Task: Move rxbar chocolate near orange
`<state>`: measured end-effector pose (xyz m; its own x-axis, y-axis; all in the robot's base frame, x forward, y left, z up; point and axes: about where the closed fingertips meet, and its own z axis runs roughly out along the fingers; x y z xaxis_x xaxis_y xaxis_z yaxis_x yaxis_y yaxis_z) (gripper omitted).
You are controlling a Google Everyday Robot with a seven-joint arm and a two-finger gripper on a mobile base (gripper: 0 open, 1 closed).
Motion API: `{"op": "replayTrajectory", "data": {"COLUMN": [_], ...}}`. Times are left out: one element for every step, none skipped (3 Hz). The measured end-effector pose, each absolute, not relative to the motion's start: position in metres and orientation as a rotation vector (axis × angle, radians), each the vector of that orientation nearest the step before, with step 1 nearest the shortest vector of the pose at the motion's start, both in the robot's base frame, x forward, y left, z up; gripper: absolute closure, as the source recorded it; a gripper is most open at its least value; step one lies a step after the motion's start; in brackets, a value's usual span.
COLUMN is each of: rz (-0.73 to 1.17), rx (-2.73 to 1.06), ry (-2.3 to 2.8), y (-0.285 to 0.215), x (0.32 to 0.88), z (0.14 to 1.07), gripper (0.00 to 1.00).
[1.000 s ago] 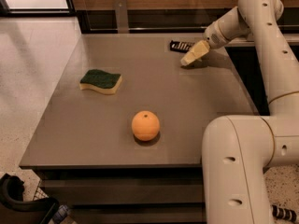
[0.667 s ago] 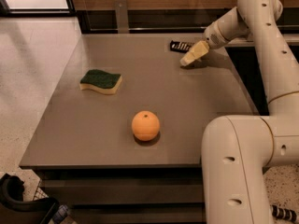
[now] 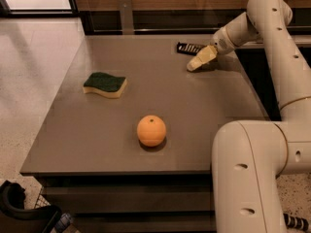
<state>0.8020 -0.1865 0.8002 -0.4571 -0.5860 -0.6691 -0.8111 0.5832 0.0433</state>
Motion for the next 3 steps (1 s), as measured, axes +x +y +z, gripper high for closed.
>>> {"op": "replayTrajectory", "data": {"rz": [0.503, 0.504, 0.504], "rx": [-1.068, -1.068, -1.068], "ry": [2.195, 2.195, 2.195], "y": [-0.1899, -0.1899, -0.1896], "x": [0.8022, 0.8022, 0.8023], "z": [0.8017, 0.8017, 0.8014], "gripper": [0.00, 0.00, 0.00]}}
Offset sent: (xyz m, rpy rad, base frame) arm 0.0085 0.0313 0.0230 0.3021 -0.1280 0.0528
